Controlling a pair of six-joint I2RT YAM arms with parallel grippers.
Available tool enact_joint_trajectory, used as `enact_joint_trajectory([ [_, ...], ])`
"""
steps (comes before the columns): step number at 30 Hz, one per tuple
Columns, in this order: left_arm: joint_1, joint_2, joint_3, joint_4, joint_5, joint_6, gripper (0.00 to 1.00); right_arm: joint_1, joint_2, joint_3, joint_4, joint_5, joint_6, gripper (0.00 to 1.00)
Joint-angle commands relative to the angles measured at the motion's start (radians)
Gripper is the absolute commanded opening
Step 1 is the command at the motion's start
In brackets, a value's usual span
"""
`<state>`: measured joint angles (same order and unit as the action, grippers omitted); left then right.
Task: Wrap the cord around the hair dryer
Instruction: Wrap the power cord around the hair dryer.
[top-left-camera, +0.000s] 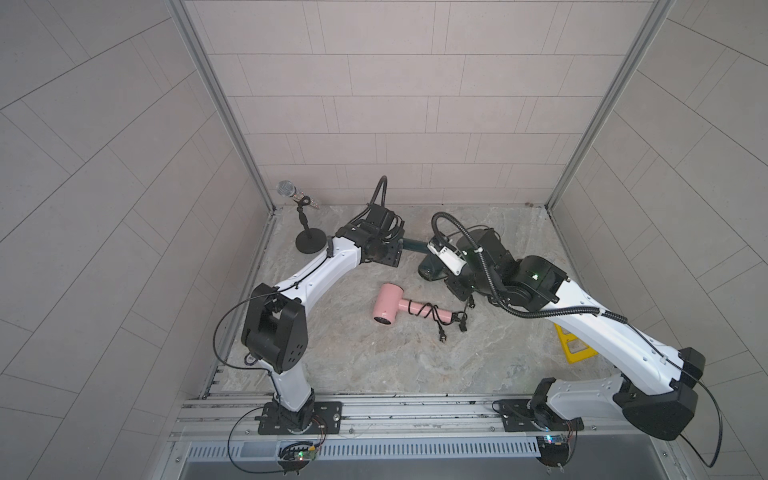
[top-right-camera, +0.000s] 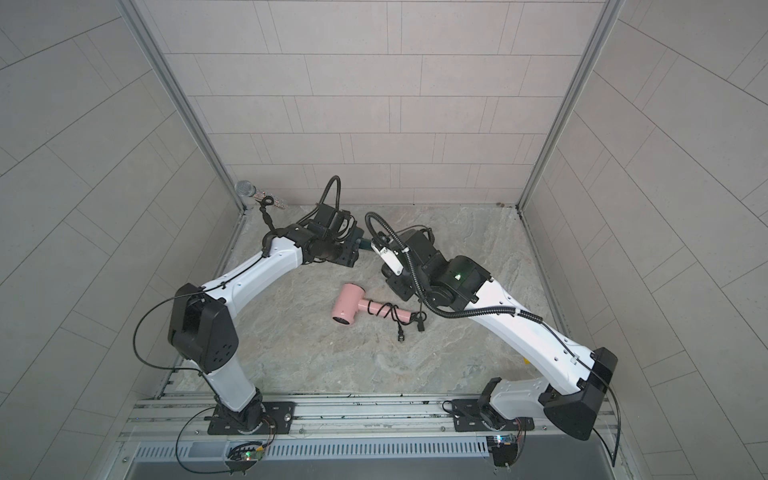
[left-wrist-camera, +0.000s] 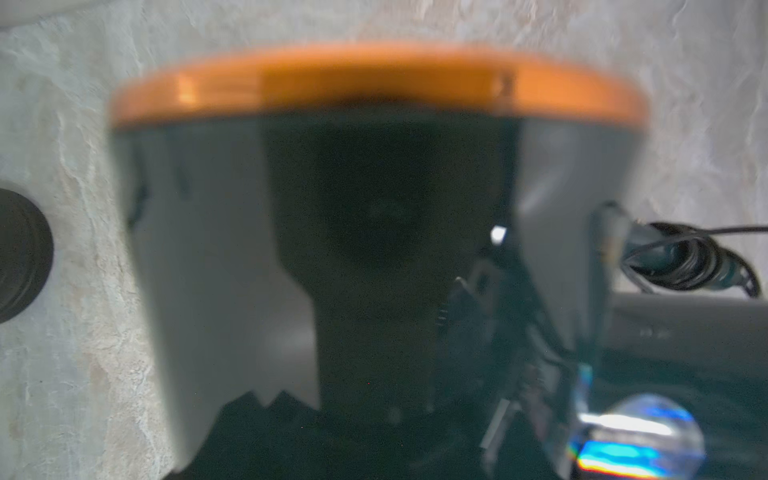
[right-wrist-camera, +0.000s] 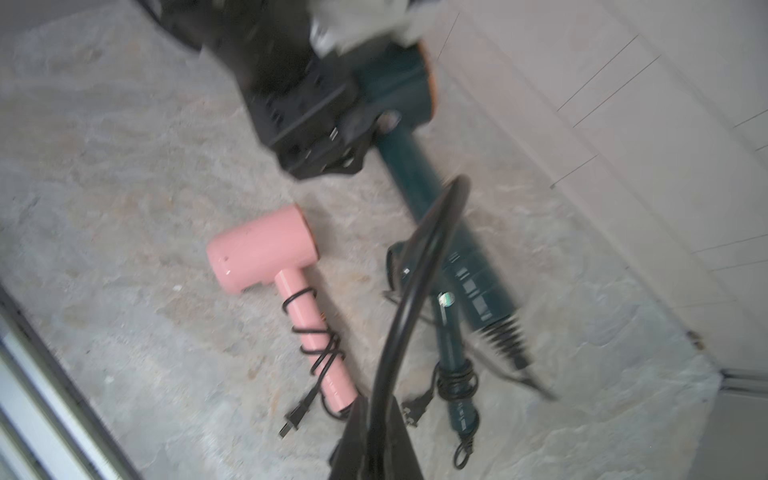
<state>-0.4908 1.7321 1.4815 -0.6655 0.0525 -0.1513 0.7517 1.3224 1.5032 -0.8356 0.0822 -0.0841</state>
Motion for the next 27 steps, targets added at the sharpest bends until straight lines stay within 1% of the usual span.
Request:
enact_joint_trajectory([
  [1, 0.008, -0.104, -0.026, 0.009, 0.023, 0.088, 0.0, -0.061, 0.069, 0.088, -0.028, 0.045, -0.155, 0.0],
  [4, 0.008, -0.133, -0.043, -0.035, 0.041, 0.141, 0.0, -0.127, 0.12, 0.142, -0.035, 0.088, -0.197, 0.0],
  [8, 0.008, -0.165, -0.056, -0.105, 0.115, 0.164, 0.0, -0.24, 0.164, 0.163, -0.008, 0.043, -0.226, 0.0],
  [10, 0.008, -0.189, -0.075, -0.111, 0.148, 0.168, 0.0, -0.296, 0.183, 0.159, 0.003, 0.033, -0.232, 0.0],
  [13, 0.011, -0.238, -0.108, -0.096, 0.159, 0.146, 0.0, -0.373, 0.192, 0.118, 0.038, -0.006, -0.212, 0.0],
  [15, 0.026, -0.266, -0.122, -0.085, 0.167, 0.111, 0.0, -0.414, 0.181, 0.063, 0.086, -0.053, -0.175, 0.0],
  [16, 0.042, -0.277, -0.122, -0.081, 0.199, 0.091, 0.0, -0.425, 0.173, 0.029, 0.119, -0.076, -0.153, 0.0],
  [19, 0.121, -0.316, -0.138, -0.01, 0.358, -0.006, 0.0, -0.437, 0.169, -0.056, 0.184, -0.113, -0.099, 0.0],
  [20, 0.151, -0.331, -0.151, 0.037, 0.423, -0.05, 0.0, -0.438, 0.169, -0.082, 0.204, -0.12, -0.08, 0.0],
  [22, 0.21, -0.364, -0.191, 0.159, 0.507, -0.15, 0.0, -0.439, 0.169, -0.137, 0.236, -0.137, -0.042, 0.0],
  [25, 0.276, -0.41, -0.256, 0.337, 0.525, -0.282, 0.0, -0.438, 0.154, -0.228, 0.274, -0.174, 0.014, 0.0],
  [27, 0.309, -0.414, -0.263, 0.36, 0.48, -0.32, 0.0, -0.436, 0.139, -0.289, 0.29, -0.191, 0.033, 0.0],
])
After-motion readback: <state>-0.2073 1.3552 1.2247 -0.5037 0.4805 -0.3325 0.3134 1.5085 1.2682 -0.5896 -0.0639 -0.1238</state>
